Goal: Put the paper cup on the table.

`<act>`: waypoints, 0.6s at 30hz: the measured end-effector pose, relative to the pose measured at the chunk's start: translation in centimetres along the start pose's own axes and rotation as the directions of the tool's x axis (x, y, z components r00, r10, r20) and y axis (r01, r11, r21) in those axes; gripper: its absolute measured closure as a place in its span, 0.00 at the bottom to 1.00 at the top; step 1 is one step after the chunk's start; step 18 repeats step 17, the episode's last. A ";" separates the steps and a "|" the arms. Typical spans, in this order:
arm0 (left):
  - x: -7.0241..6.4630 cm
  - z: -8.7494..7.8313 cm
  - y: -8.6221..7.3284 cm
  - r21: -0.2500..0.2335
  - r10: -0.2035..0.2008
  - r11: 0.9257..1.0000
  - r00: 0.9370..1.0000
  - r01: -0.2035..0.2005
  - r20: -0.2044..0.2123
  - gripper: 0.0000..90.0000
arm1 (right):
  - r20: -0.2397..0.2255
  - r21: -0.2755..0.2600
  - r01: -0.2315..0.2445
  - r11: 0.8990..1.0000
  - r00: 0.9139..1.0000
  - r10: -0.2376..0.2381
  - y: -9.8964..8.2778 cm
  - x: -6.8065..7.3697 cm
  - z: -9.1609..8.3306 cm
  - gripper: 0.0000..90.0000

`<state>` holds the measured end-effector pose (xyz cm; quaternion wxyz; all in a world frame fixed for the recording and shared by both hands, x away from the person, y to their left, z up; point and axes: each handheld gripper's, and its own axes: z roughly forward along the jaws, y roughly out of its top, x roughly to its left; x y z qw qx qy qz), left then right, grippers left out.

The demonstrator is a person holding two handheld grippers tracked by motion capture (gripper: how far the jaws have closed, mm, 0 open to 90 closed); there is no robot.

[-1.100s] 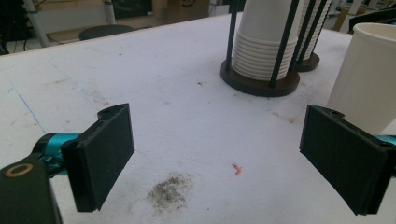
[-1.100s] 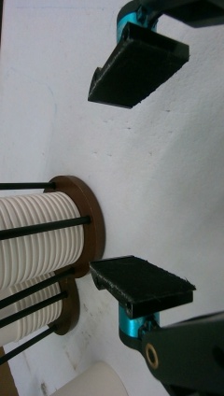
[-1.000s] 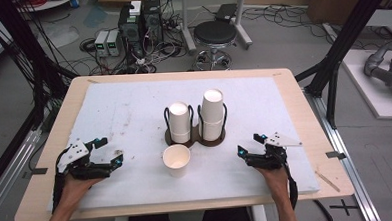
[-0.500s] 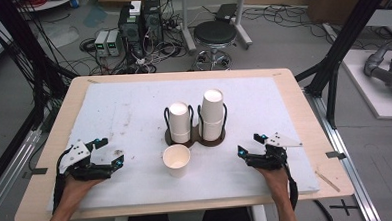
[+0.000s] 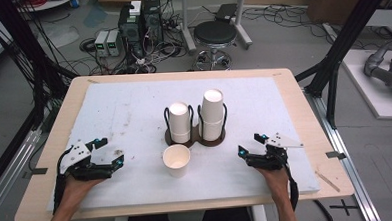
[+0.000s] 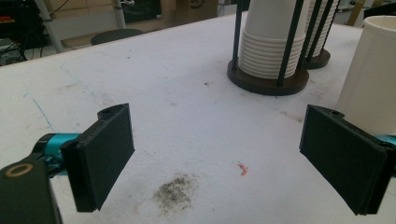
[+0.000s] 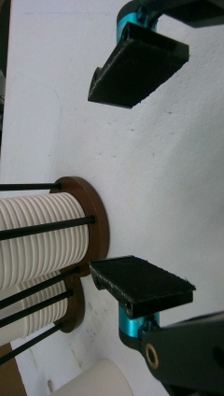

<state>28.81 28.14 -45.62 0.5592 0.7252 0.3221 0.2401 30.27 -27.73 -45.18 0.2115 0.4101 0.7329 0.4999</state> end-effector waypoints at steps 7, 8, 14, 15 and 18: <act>0.0 0.0 0.0 0.002 0.000 1.000 1.000 0.000 0.002 0.11 | 0.004 0.000 0.010 1.000 1.000 -0.010 0.0 0.0 0.1 0.19; 0.0 0.0 0.0 0.001 -0.001 1.000 1.000 0.001 0.003 0.11 | 0.001 0.006 0.004 1.000 1.000 -0.004 0.0 0.1 0.1 0.19; -0.1 0.0 0.0 0.000 0.014 1.000 1.000 -0.014 -0.006 0.11 | -0.012 0.011 -0.011 1.000 1.000 0.011 0.1 -0.2 0.1 0.19; -0.1 0.0 0.0 0.002 0.015 1.000 1.000 -0.015 -0.006 0.11 | -0.012 0.010 -0.018 1.000 1.000 0.019 0.0 -0.2 0.1 0.19; -0.1 0.0 0.0 0.004 0.014 1.000 1.000 -0.013 -0.005 0.11 | -0.006 -0.001 -0.015 1.000 1.000 0.015 0.0 -0.3 0.0 0.19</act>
